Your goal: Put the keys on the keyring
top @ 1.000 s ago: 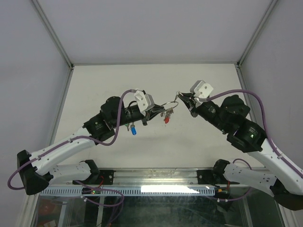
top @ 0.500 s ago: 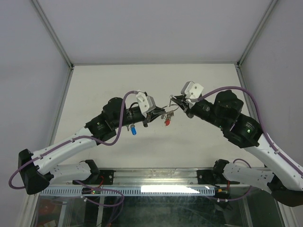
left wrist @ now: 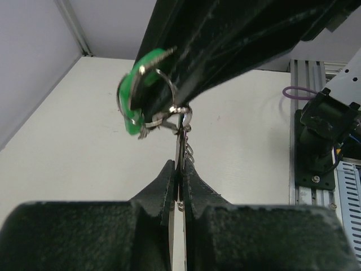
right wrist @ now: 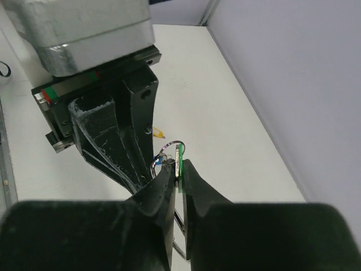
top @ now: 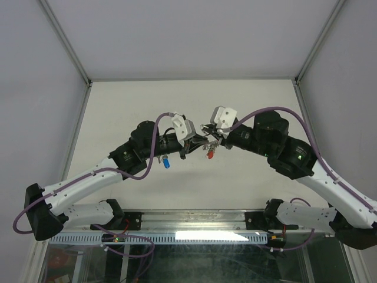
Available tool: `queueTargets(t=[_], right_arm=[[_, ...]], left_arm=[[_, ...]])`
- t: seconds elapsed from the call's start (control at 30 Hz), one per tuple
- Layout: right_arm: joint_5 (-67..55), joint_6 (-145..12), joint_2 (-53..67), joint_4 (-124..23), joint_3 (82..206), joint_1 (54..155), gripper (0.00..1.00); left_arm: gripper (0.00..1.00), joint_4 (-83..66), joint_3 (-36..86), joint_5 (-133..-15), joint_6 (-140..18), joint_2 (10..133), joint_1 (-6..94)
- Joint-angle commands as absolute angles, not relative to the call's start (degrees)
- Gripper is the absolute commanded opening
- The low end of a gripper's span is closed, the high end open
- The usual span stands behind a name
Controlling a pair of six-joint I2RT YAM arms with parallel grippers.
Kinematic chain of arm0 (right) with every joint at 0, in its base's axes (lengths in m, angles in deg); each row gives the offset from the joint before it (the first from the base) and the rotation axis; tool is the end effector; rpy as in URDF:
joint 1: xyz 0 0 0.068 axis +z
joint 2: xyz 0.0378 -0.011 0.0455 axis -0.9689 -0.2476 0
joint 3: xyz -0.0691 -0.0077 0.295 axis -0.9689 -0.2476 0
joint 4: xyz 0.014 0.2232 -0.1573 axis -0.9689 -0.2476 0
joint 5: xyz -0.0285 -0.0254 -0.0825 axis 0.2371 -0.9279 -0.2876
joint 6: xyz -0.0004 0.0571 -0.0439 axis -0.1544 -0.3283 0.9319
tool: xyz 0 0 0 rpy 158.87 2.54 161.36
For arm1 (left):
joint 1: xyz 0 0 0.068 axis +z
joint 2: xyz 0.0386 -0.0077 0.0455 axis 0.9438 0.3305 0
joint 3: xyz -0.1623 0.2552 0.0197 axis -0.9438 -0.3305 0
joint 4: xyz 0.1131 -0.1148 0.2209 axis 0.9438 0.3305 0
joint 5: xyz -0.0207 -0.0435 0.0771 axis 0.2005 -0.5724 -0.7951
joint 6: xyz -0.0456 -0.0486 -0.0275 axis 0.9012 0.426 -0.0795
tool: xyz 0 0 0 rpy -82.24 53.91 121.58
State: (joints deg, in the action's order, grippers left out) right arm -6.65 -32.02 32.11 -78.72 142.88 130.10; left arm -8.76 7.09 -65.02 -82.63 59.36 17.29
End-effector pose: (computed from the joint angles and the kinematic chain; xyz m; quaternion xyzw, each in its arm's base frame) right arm 0.1175 0.1762 0.4723 -0.5310 0.5551 0.1927 0.6106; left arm 0.1530 -0.2362 0.3828 0.4713 0.5738 -0.3506 0.5708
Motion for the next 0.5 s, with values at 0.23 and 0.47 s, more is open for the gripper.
queueTargets(t=[0.23, 0.47], right_arm=[[-9.5, -26.8, 31.1, -77.1, 145.8, 133.8, 0.43], [-17.0, -28.6, 38.8, -77.0, 141.9, 133.9, 0.46]], left_arm=[[0.00, -17.6, 4.7, -61.4, -79.2, 59.0, 17.4], [0.00, -20.9, 1.9, -63.6, -78.1, 56.7, 17.4]])
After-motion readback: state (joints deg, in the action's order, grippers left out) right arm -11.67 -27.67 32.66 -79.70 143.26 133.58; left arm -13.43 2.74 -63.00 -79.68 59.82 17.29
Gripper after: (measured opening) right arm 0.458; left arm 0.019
